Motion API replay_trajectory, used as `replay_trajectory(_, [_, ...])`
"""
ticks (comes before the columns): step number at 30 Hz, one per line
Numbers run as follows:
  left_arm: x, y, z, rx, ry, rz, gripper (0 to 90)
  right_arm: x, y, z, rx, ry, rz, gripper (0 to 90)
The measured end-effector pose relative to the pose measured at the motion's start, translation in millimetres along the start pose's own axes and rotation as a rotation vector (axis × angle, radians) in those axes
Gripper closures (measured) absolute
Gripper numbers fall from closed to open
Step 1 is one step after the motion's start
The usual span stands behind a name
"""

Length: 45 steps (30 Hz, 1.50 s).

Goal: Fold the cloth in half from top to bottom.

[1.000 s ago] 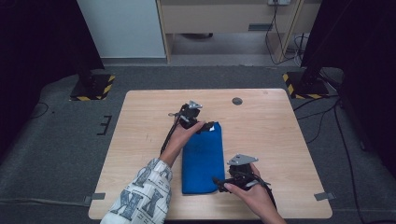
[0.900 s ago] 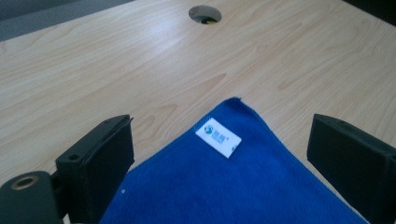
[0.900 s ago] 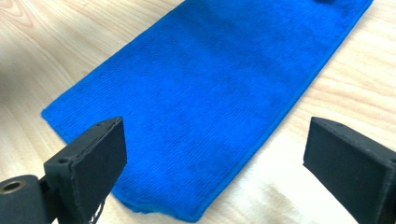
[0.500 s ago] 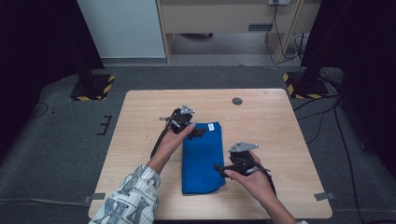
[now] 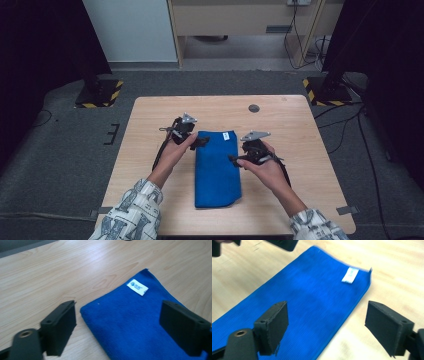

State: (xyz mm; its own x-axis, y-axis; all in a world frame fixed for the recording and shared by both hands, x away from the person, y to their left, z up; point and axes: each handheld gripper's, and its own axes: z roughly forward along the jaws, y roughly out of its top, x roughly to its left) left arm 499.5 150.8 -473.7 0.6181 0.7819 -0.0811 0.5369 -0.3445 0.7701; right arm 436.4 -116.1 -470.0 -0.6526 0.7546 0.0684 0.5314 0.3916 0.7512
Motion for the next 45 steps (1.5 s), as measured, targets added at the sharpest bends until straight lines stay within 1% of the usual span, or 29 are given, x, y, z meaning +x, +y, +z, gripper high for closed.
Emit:
replay_trajectory(2, [7.5,-0.2,2.2,-0.002,0.002,-0.023,15.1,-7.7,10.4,7.1,-0.004,-0.004,-0.002,22.7])
replay_trajectory(4, [12.9,-0.2,5.3,-0.004,0.002,-0.035,19.3,-13.8,19.4,14.1,-0.004,-0.016,-0.002,25.3])
replay_trajectory(5, [14.9,0.1,7.1,0.001,0.006,-0.036,21.0,-17.9,25.2,19.4,-0.01,-0.024,-0.009,27.3])
replay_trajectory(6, [16.1,-0.4,8.3,-0.004,0.007,-0.036,21.2,-20.5,29.8,23.5,-0.008,-0.032,-0.009,29.1])
replay_trajectory(8, [18.3,-2.2,12.5,0.0,0.01,-0.03,23.2,-26.2,37.1,32.0,-0.009,-0.034,-0.006,35.4])
replay_trajectory(9, [19.5,-3.5,15.1,0.012,0.015,-0.026,24.1,-28.0,39.3,35.5,-0.008,-0.041,-0.008,37.0])
replay_trajectory(12, [22.0,-7.0,21.4,0.039,0.027,-0.024,27.2,-33.8,45.0,49.7,0.004,-0.055,-0.013,46.5])
replay_trajectory(14, [23.4,-8.7,24.2,0.052,0.035,-0.023,29.0,-36.6,47.2,56.5,0.005,-0.057,-0.003,50.8])
replay_trajectory(15, [25.0,-9.4,25.3,0.052,0.037,-0.027,31.5,-37.8,47.9,58.7,0.007,-0.059,-0.003,53.2])
replay_trajectory(16, [26.9,-10.4,26.8,0.046,0.037,-0.046,34.1,-39.8,48.7,62.7,0.012,-0.066,0.001,55.2])
replay_trajectory(17, [28.0,-10.7,27.1,0.046,0.036,-0.052,34.8,-42.7,49.0,68.0,0.028,-0.073,0.001,57.7])
replay_trajectory(19, [30.4,-11.6,28.1,0.041,0.032,-0.078,38.2,-47.2,49.0,75.9,0.051,-0.081,0.01,59.0])
replay_trajectory(22, [29.1,-12.0,31.5,0.039,0.029,-0.066,39.9,-53.5,48.5,86.4,0.065,-0.094,0.021,58.3])
replay_trajectory(24, [27.8,-12.4,35.1,0.034,0.029,-0.07,40.0,-57.7,47.3,92.7,0.061,-0.104,0.041,56.3])
replay_trajectory(26, [26.7,-13.3,38.5,0.037,0.03,-0.064,40.7,-60.5,45.4,99.0,0.073,-0.1,0.066,53.5])
replay_trajectory(28, [26.3,-14.9,42.0,0.048,0.039,-0.054,41.6,-61.8,43.9,104.8,0.085,-0.092,0.08,51.7])
replay_trajectory(30, [27.2,-16.5,44.9,0.051,0.035,-0.063,42.6,-61.6,43.2,109.6,0.092,-0.089,0.081,51.5])
replay_trajectory(35, [29.1,-20.0,50.6,0.066,0.041,-0.07,45.1,-60.7,41.9,117.7,0.098,-0.076,0.092,51.4])
replay_trajectory(37, [29.4,-20.9,51.9,0.069,0.039,-0.074,45.8,-60.5,41.1,119.8,0.111,-0.078,0.093,52.1])
replay_trajectory(39, [28.6,-21.5,53.6,0.073,0.037,-0.067,46.9,-60.6,40.7,121.2,0.111,-0.078,0.086,52.9])
replay_trajectory(40, [28.3,-21.8,54.3,0.074,0.035,-0.063,48.5,-60.0,40.6,121.9,0.111,-0.079,0.089,53.3])
replay_trajectory(42, [29.0,-22.5,55.5,0.07,0.035,-0.072,51.1,-58.9,40.8,123.2,0.114,-0.069,0.08,53.4])
replay_trajectory(44, [30.0,-22.9,56.0,0.068,0.036,-0.081,54.2,-58.1,41.2,124.0,0.117,-0.067,0.086,53.5])
replay_trajectory(45, [30.0,-23.1,56.5,0.066,0.035,-0.074,55.4,-58.0,41.1,124.6,0.114,-0.069,0.087,53.7])
